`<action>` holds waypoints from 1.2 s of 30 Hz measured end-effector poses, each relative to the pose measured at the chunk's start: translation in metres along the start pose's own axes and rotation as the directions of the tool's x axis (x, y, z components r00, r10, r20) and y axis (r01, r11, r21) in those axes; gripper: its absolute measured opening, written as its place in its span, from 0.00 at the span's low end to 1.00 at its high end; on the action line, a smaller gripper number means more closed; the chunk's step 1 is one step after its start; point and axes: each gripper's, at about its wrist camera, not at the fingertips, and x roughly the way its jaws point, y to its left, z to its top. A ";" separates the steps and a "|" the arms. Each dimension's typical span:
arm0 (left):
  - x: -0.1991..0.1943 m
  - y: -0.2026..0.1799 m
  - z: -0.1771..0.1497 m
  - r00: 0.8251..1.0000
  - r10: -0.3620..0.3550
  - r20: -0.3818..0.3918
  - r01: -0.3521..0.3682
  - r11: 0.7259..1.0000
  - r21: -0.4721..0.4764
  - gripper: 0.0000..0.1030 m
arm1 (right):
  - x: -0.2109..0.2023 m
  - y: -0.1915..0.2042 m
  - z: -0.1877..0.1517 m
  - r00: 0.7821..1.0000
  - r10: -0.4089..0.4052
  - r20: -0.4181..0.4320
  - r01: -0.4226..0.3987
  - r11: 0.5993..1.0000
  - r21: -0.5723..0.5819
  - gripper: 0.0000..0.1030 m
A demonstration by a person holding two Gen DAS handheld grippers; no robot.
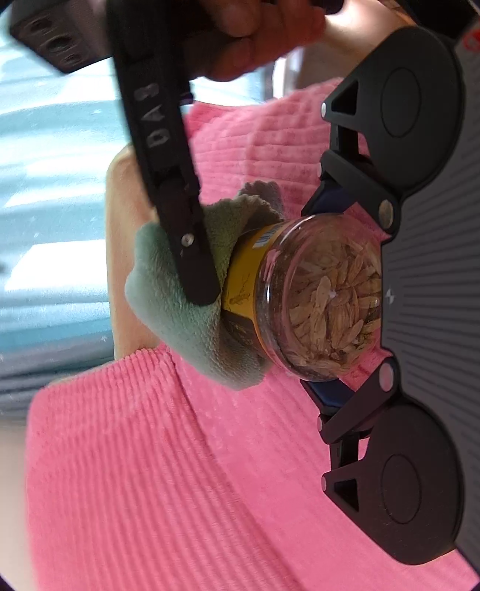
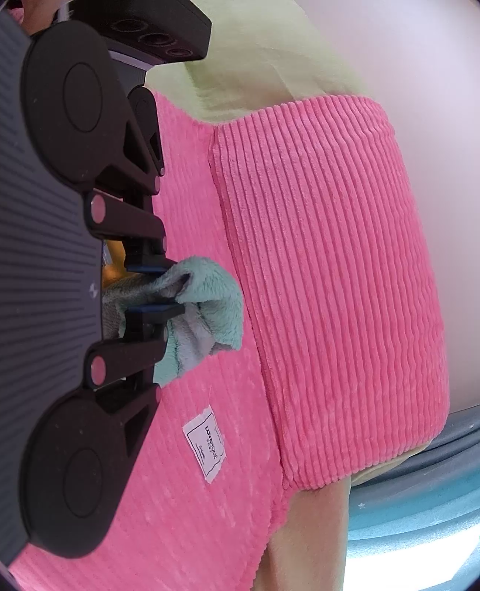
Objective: Clean container
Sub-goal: 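Wipe the jar side and rim with the cloth in the right tool while the left tool holds it, then rub the cloth over the jar shoulder with the right tool while the left tool holds it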
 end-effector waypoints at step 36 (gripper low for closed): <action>0.006 -0.013 0.003 1.000 -0.010 -0.008 0.011 0.999 0.039 0.84 | -0.003 0.014 0.002 0.999 -0.051 -0.001 0.051 0.997 -0.051 0.12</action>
